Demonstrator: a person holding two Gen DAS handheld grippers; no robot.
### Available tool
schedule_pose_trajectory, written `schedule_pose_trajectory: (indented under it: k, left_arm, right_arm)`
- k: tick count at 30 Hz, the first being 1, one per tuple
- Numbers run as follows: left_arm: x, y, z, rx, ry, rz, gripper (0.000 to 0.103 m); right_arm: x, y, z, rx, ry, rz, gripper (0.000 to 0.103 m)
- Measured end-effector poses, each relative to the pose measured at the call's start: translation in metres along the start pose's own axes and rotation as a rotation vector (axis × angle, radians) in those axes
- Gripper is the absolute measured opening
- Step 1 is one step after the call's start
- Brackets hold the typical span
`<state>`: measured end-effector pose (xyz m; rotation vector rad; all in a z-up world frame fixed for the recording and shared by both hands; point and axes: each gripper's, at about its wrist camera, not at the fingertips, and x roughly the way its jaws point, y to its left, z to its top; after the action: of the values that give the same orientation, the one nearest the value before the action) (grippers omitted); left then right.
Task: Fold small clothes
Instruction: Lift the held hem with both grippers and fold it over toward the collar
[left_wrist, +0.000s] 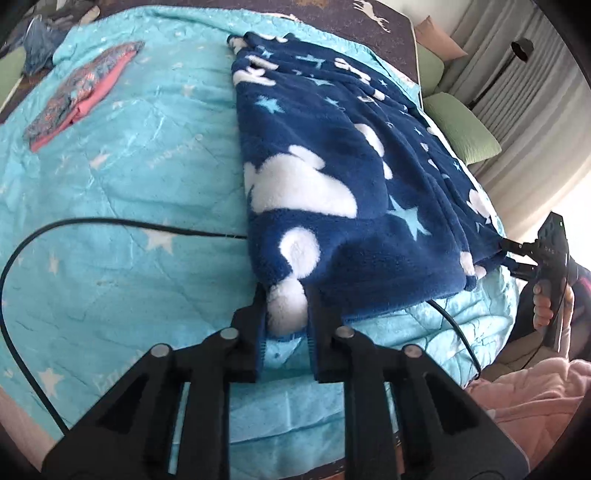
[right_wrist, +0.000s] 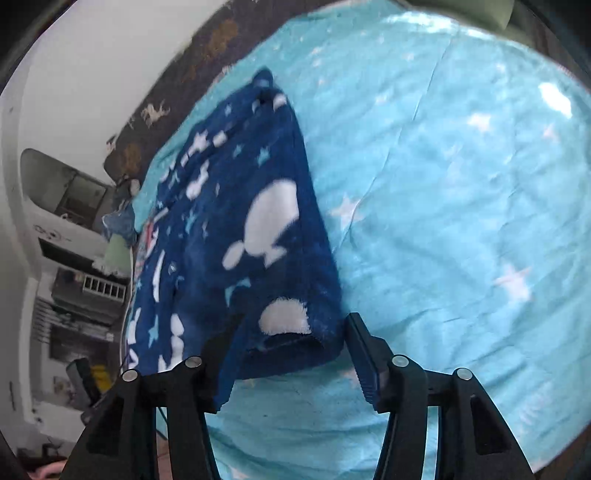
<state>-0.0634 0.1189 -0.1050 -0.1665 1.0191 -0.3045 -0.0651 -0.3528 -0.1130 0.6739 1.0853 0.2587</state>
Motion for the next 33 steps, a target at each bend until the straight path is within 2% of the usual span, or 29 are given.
schedule_pose_trajectory:
  k: [1,2,3,4,7,11,16,19,22,28,33]
  left_arm:
    - [-0.002,-0.002,0.0,0.011,-0.006,0.008,0.016]
    - [-0.005,-0.006,0.001,0.026,-0.015,0.016,0.015]
    - [-0.007,-0.008,0.002,0.032,-0.022,0.016,0.014]
    - [-0.012,-0.01,0.004,0.039,-0.035,0.014,0.014]
    - [-0.028,-0.013,0.016,0.035,-0.08,-0.029,0.014]
    - [-0.042,-0.017,0.041,0.058,-0.14,-0.038,0.014]
    - [-0.048,-0.022,0.077,0.099,-0.194,-0.064,0.014]
    - [-0.044,-0.026,0.114,0.152,-0.223,-0.054,0.014]
    - [-0.039,-0.033,0.151,0.189,-0.243,-0.068,0.014]
    - [-0.026,-0.045,0.251,0.229,-0.295,-0.092,0.014]
    - [0.01,-0.036,0.329,0.211,-0.28,-0.004,0.014]
  right_arm:
    - [0.003,0.001,-0.001,-0.008,0.002,0.003,0.054]
    - [0.004,0.004,0.0,-0.022,-0.005,-0.006,0.047]
    - [0.004,0.005,0.001,-0.033,-0.001,-0.013,0.013]
    - [0.005,0.007,0.002,-0.042,0.011,-0.01,0.008]
    - [-0.001,0.017,0.004,-0.085,-0.017,-0.015,0.007]
    - [-0.019,0.03,0.018,-0.101,-0.059,0.101,0.007]
    - [-0.032,0.049,0.043,-0.138,-0.107,0.185,0.007]
    - [-0.035,0.065,0.062,-0.166,-0.127,0.223,0.007]
    - [-0.034,0.084,0.095,-0.2,-0.145,0.255,0.007]
    - [-0.016,0.128,0.181,-0.244,-0.169,0.286,0.007]
    - [0.008,0.147,0.262,-0.214,-0.223,0.28,0.007]
